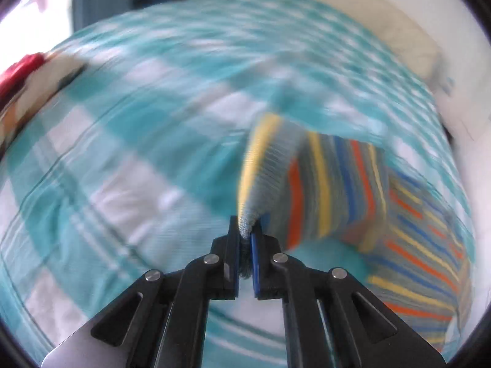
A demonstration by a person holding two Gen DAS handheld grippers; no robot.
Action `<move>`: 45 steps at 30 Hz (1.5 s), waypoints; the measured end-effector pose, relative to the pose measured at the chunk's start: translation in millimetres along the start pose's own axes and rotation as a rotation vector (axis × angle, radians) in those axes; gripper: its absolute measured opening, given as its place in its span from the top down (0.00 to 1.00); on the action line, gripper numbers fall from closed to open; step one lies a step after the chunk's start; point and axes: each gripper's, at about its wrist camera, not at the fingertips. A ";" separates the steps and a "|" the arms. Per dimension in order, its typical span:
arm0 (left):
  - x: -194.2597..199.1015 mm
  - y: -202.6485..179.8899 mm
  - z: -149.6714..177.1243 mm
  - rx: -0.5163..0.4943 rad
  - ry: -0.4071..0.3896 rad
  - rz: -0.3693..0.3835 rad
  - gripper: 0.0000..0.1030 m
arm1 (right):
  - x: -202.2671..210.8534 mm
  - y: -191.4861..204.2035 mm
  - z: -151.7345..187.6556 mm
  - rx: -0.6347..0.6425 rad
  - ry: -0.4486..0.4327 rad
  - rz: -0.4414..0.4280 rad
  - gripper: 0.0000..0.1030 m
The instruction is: Fold small clothes
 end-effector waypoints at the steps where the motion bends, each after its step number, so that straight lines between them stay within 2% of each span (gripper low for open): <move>1: -5.6 15.2 1.9 0.025 0.016 -0.010 0.96 | -0.6 0.1 0.0 0.000 0.000 0.001 0.13; 6: -19.8 48.3 28.7 0.115 0.057 0.030 0.97 | -1.3 1.0 0.5 0.006 0.000 0.008 0.12; 11: -22.1 52.9 26.3 0.183 0.064 0.072 0.97 | -1.6 1.5 1.6 0.007 -0.003 0.011 0.12; 17: -25.3 60.4 25.0 0.215 0.074 0.095 0.93 | -1.6 1.5 1.7 0.007 -0.003 0.011 0.11; 26: -5.9 89.6 26.4 0.263 0.058 0.045 0.92 | -1.9 2.9 2.3 0.008 -0.004 0.020 0.11; 27: -3.2 91.7 24.6 0.274 0.053 0.047 0.87 | -2.1 2.7 2.3 0.009 -0.005 0.020 0.10; 29: 11.2 92.8 19.9 0.279 0.008 0.063 0.63 | -2.2 2.7 2.4 0.009 -0.004 0.018 0.09; 30: 20.4 89.0 16.6 0.265 -0.032 0.087 0.41 | -2.6 2.7 2.3 0.007 -0.004 0.018 0.09; 31: 30.5 81.6 12.7 0.240 -0.081 0.117 0.30 | -3.0 3.0 2.4 0.007 -0.003 0.018 0.08; 33: 40.5 61.2 5.3 0.173 -0.121 0.171 0.24 | -3.7 3.5 2.1 0.010 -0.003 0.021 0.07; 35: 33.9 32.4 -1.7 0.093 -0.092 0.204 0.21 | -4.1 3.7 2.4 0.011 -0.005 0.024 0.07; 36: 25.9 20.0 -4.2 0.061 -0.070 0.195 0.19 | -4.3 3.8 2.3 0.010 -0.006 0.023 0.07; 38: 2.5 1.3 -7.2 0.019 -0.024 0.120 0.18 | -4.8 4.0 2.7 0.010 -0.006 0.023 0.07; 40: -24.6 4.3 -6.4 0.046 0.014 -0.002 0.18 | -4.9 3.7 2.6 0.010 -0.006 0.024 0.07; 42: -43.6 25.0 -0.1 0.104 0.042 -0.133 0.20 | -4.9 3.8 2.7 0.011 -0.007 0.024 0.07; 43: -45.4 36.9 4.2 0.131 0.037 -0.158 0.20 | -5.0 3.8 2.8 0.011 -0.008 0.023 0.07; 45: -31.8 51.2 10.1 0.149 -0.005 -0.136 0.21 | -5.4 3.6 3.4 0.012 -0.011 0.022 0.07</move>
Point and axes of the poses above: each gripper's, at about its wrist camera, not at the fingertips, and x roughly against the way its jaws point, y to its left, z to its underside, and after that the axes turned 5 degrees about x, right-handed
